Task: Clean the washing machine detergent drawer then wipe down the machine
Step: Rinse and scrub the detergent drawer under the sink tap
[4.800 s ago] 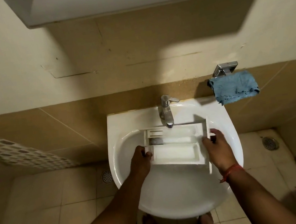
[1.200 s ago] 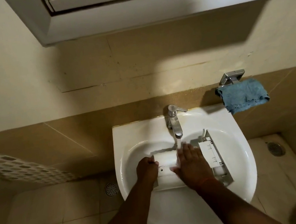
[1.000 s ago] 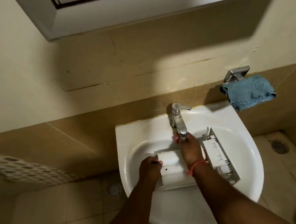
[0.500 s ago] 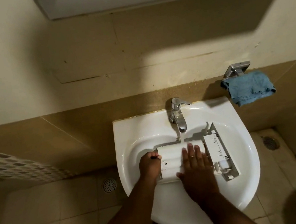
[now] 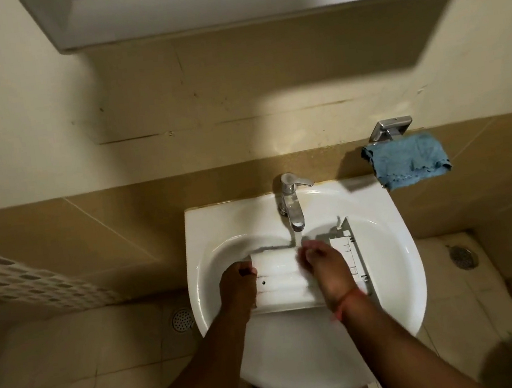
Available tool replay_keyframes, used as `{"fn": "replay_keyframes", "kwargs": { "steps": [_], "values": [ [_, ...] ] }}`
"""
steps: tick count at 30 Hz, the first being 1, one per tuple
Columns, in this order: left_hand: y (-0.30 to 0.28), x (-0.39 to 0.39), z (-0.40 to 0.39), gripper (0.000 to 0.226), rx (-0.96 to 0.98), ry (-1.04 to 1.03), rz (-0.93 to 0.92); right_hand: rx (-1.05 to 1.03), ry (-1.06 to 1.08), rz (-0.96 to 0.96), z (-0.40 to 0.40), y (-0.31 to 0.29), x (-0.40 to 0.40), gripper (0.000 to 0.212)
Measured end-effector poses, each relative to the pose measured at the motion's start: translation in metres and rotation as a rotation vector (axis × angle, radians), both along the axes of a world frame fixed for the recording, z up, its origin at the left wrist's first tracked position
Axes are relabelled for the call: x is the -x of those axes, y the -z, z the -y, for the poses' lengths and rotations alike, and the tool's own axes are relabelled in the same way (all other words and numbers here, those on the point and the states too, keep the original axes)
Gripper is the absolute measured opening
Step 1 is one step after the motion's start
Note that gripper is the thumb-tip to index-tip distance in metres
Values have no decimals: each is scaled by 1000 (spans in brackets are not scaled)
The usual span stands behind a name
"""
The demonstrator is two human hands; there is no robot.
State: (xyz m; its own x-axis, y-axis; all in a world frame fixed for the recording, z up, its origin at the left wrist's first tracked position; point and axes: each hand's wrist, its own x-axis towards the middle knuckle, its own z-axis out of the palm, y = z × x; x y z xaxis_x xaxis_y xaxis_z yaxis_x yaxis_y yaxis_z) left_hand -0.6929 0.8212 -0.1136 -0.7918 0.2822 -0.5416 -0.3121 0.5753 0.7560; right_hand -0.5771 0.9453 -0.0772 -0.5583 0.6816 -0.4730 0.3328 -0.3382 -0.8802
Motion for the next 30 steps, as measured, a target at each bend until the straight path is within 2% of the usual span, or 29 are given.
{"fn": "replay_keyframes", "kwargs": {
  "steps": [2,3,4,5,6,7,9,10,11,12,14,17,19,21,22,23,24,25,26,28,29,30],
  "values": [
    [-6,0,4,14,-1,-16,1,443,273,-310,-14,-1,25,27],
    [-8,0,5,14,-4,-30,2,644,388,-395,-22,-1,34,24],
    [-10,0,6,14,-13,-44,3,752,413,-401,-25,1,40,22],
    [-12,-1,6,14,-23,-57,4,742,321,-381,-24,2,42,22],
    [-13,-1,6,14,-32,-68,3,604,127,-310,-19,3,42,23],
    [-14,-2,5,14,-36,-72,-1,308,-133,-174,-12,2,41,23],
    [-13,-4,5,14,-20,-58,-18,-418,-653,2,15,12,26,23],
    [-13,-5,4,14,-15,-61,-23,-781,-773,7,28,22,12,28],
    [-14,-5,4,15,-16,-69,-28,-1042,-822,38,36,31,-7,39],
    [-13,-5,3,16,-21,-77,-32,-1206,-809,110,40,37,-26,52],
    [-13,-7,2,18,-19,-83,-25,-1278,-738,289,39,46,-63,75],
    [-14,-13,-1,20,-16,-92,6,-1225,-619,495,57,38,-83,73],
    [-14,-16,-1,22,-18,-101,19,-1157,-641,530,75,32,-61,68],
    [-16,-13,0,22,-25,-94,32,-1023,-577,348,74,37,-33,57],
    [-17,-10,1,22,-35,-92,38,-846,-442,221,62,35,-18,47],
    [-17,-6,2,22,-46,-87,44,-594,-211,94,44,23,-3,37],
    [-17,-3,2,21,-52,-78,52,-280,57,-10,23,12,10,29],
    [-17,-2,4,21,-54,-69,60,117,281,-133,4,5,21,31],
    [-15,-1,6,20,-54,-62,69,413,413,-250,-12,4,29,36],
    [-12,0,8,16,-51,-51,75,690,487,-425,-33,0,40,28],
    [-11,2,9,14,-57,-46,73,766,466,-520,-34,-5,44,23],
    [-10,3,9,14,-62,-40,74,769,436,-553,-30,-5,44,30]
  ]
}}
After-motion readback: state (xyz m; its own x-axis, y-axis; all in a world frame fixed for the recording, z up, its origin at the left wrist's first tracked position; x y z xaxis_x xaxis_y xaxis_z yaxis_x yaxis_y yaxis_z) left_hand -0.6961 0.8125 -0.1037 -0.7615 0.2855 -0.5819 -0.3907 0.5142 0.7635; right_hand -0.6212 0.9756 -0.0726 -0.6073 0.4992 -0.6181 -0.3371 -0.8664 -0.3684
